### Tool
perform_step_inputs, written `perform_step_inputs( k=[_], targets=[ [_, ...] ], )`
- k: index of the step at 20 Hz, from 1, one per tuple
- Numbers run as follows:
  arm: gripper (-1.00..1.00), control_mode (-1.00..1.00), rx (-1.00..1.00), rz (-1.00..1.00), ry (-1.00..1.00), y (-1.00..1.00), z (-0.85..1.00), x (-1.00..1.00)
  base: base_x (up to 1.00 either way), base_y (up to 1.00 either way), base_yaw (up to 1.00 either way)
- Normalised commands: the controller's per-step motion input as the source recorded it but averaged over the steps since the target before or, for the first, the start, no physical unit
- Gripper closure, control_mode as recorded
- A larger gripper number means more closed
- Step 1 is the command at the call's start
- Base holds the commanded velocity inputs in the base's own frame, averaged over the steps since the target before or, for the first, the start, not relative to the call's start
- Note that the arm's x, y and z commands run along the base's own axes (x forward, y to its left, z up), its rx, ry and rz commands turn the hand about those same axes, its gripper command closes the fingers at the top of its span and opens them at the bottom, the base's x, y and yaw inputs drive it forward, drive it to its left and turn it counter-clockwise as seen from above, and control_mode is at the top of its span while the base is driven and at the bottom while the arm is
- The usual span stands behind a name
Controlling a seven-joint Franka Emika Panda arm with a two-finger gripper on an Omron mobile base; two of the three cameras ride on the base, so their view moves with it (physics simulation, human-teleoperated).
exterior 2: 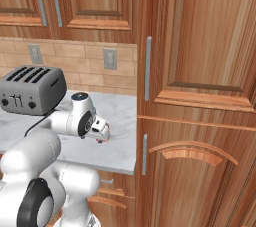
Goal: Place the microwavable item in the microwave. Then, close the microwave door and press the start button.
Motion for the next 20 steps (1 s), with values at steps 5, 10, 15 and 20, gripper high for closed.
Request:
perform_step_inputs(
  k=[5,10,15,20],
  targets=[
    [-1.00,-1.00,0.00,0.00,-0.02,-0.11,-0.08,0.06,0.00,0.00,0.00],
    [-1.00,-1.00,0.00,0.00,0.00,-0.16,-0.04,0.19,0.00,0.00,0.00],
    [-1.00,-1.00,0.00,0.00,0.00,-0.02,-0.08,0.21,0.00,0.00,0.00],
    [-1.00,-1.00,0.00,0.00,0.00,0.00,-0.09,0.21,0.00,0.00,0.00]
  ],
)
